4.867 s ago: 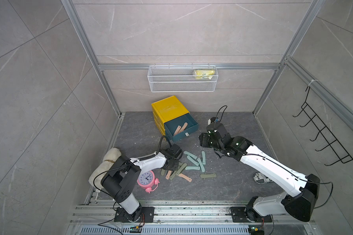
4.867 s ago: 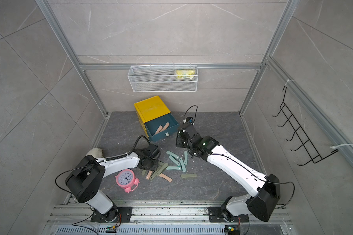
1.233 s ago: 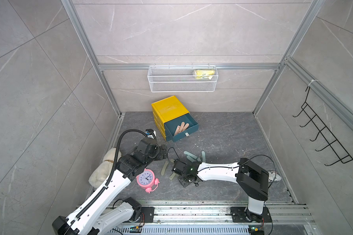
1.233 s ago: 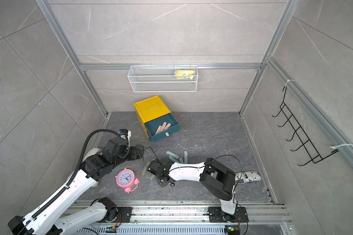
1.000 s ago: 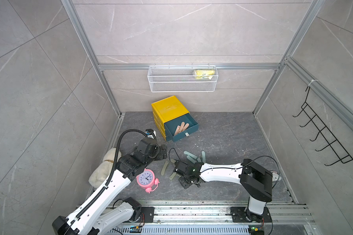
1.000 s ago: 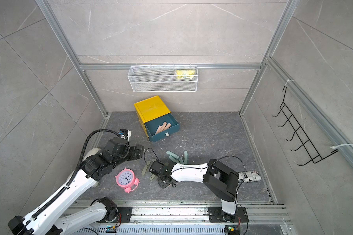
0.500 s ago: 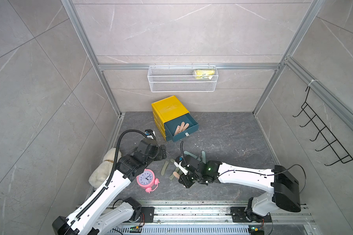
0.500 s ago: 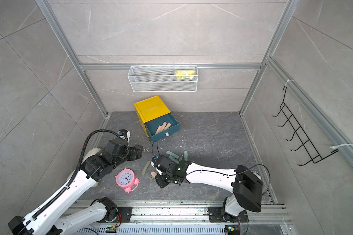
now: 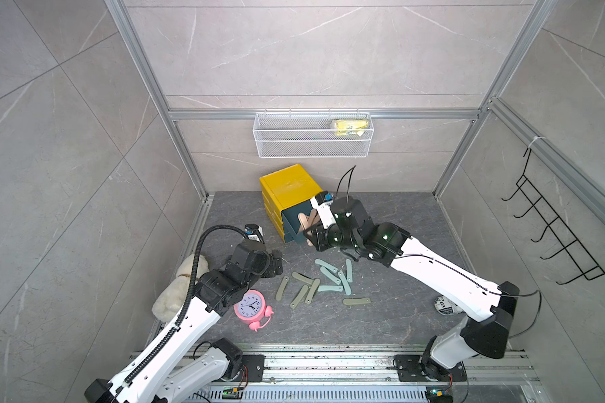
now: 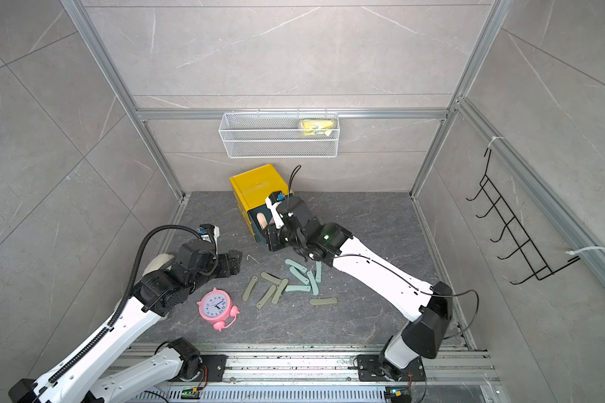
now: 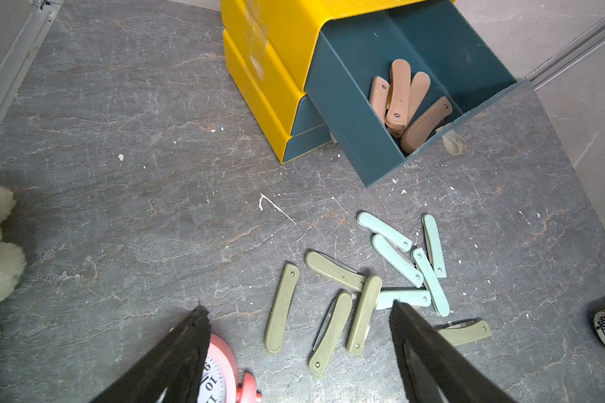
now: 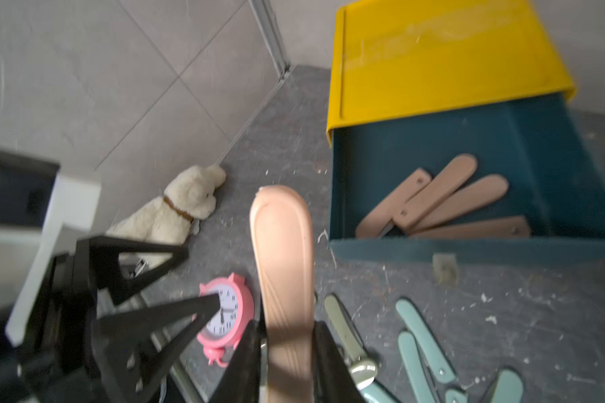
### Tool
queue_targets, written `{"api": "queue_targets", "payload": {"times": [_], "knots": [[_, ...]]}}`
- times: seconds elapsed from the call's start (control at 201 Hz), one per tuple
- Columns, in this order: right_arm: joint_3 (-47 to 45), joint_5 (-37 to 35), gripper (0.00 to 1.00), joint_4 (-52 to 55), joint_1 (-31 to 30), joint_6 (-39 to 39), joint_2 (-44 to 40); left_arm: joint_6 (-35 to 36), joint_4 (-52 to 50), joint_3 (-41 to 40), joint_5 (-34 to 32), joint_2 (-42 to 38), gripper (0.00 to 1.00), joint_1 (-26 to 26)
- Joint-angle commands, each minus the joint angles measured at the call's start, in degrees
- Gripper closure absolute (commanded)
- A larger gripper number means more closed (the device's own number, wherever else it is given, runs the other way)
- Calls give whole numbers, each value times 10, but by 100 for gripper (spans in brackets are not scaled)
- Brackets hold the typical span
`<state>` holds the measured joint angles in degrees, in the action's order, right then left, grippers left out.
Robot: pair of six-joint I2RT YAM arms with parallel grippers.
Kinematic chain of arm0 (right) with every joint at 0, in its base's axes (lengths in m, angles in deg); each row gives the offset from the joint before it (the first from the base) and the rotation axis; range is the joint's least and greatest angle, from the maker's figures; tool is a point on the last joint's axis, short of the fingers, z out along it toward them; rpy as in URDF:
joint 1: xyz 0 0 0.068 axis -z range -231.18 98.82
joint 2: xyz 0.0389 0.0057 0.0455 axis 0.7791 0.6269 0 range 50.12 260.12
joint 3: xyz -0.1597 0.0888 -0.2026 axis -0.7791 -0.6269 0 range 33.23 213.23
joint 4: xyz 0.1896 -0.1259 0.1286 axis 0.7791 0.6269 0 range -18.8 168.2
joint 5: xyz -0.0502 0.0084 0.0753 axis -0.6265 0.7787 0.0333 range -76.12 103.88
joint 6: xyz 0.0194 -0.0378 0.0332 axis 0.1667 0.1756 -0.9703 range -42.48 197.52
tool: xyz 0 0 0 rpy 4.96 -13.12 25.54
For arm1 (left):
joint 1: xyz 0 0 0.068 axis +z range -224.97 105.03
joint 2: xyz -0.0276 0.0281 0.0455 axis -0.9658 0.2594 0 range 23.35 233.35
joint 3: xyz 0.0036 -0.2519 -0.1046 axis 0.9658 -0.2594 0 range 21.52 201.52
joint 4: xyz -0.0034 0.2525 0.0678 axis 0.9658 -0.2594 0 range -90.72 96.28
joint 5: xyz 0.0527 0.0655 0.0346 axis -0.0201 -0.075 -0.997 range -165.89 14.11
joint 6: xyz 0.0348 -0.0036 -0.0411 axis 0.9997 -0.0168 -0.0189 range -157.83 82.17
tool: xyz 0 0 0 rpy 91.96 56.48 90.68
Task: Place the fruit knives into the drawer by color
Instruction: Place the fruit knife in the drawer.
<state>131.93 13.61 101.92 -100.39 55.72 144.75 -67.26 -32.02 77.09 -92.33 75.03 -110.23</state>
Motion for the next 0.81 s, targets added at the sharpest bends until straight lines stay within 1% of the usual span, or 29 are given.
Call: {"api": "queue_targets", "payload": {"times": [0.0, 0.129, 0.259, 0.383, 0.592, 0.697, 0.801], "knots": [[73, -70, 83, 44, 13, 5, 80, -10, -1, -1, -5, -8, 15, -1], [159, -110, 83, 44, 23, -14, 160, -12, 1, 7, 1, -7, 15, -1], [204, -160, 83, 62, 29, -37, 212, -13, -2, 12, 2, -6, 15, 0], [219, -167, 83, 66, 39, -62, 236, -14, -1, 14, 4, -3, 15, -1], [285, -193, 82, 145, 40, -93, 279, -11, -6, 42, -13, 23, 14, 2], [288, -192, 80, 152, 40, -100, 281, -11, -23, 90, -5, 68, 13, 24], [277, -192, 79, 148, 40, -110, 274, 2, 1, 133, 10, 106, 13, 54]]}}
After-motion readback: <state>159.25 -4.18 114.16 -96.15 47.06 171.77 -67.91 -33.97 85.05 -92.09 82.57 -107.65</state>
